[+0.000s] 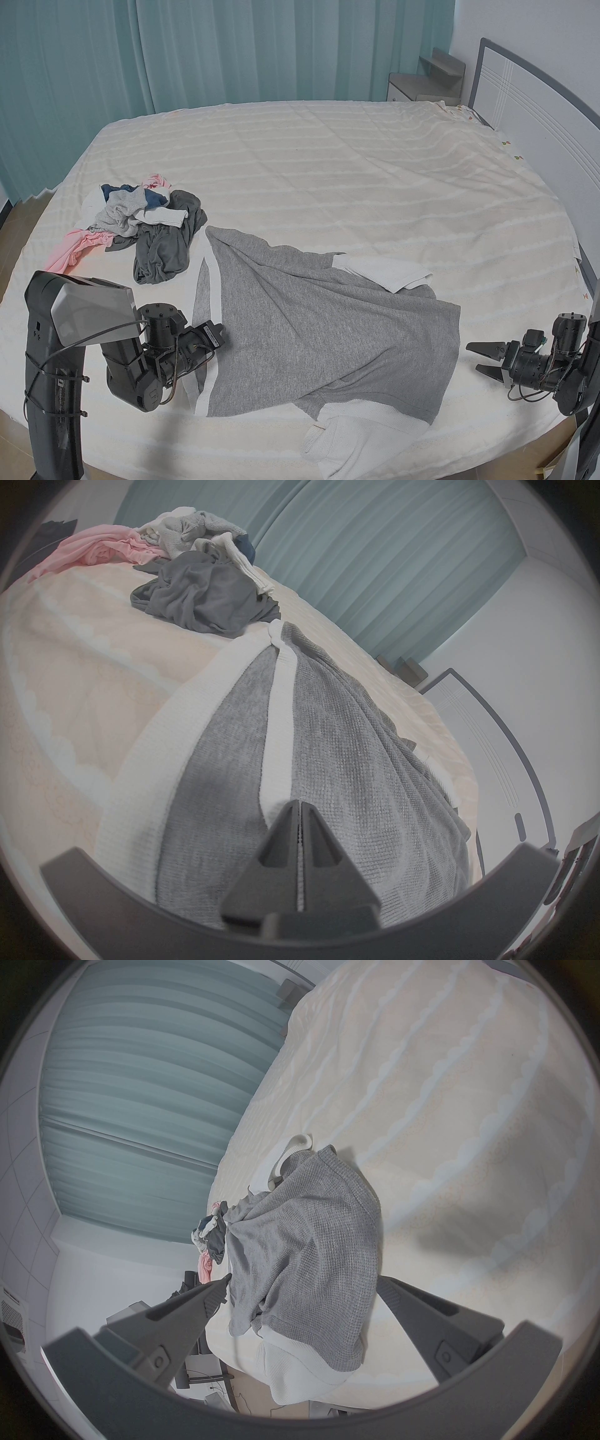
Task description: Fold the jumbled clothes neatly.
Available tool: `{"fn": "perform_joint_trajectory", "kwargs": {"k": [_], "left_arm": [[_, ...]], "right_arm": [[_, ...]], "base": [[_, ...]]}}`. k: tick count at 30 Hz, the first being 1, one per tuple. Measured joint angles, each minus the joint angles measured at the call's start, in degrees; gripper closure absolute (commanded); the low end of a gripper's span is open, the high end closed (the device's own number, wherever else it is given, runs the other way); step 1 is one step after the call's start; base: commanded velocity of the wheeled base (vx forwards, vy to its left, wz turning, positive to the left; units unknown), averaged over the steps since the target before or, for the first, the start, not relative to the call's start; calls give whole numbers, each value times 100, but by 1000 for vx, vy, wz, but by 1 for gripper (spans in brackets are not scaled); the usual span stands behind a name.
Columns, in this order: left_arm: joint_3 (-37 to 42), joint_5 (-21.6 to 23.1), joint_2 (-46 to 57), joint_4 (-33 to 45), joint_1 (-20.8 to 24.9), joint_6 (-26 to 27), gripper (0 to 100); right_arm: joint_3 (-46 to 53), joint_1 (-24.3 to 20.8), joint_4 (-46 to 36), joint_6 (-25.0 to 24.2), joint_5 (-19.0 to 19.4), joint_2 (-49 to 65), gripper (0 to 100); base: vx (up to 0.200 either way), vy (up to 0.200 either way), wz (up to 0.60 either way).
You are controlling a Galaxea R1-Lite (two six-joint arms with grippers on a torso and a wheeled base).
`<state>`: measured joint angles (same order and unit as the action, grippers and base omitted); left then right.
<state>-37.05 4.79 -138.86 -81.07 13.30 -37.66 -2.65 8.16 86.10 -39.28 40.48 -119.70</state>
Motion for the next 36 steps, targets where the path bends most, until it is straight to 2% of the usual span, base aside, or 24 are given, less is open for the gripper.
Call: {"fn": "perform_joint_trajectory", "kwargs": {"k": [10, 16, 17, 36], "left_arm": [[257, 5, 168, -2, -302, 16, 100], [244, 57, 173, 27, -311, 18, 100], [235, 68, 171, 33, -300, 18, 0], [-173, 54, -52, 40, -129, 11, 0]], "right_arm": [[-10, 2, 0, 0, 0, -10, 0], [-10, 2, 0, 0, 0, -10, 0], [-7, 2, 0, 0, 0, -10, 0], [0, 9, 1, 0, 0, -21, 0]], "base": [[0, 0, 0], [0, 0, 0], [0, 0, 0], [0, 0, 0]]}}
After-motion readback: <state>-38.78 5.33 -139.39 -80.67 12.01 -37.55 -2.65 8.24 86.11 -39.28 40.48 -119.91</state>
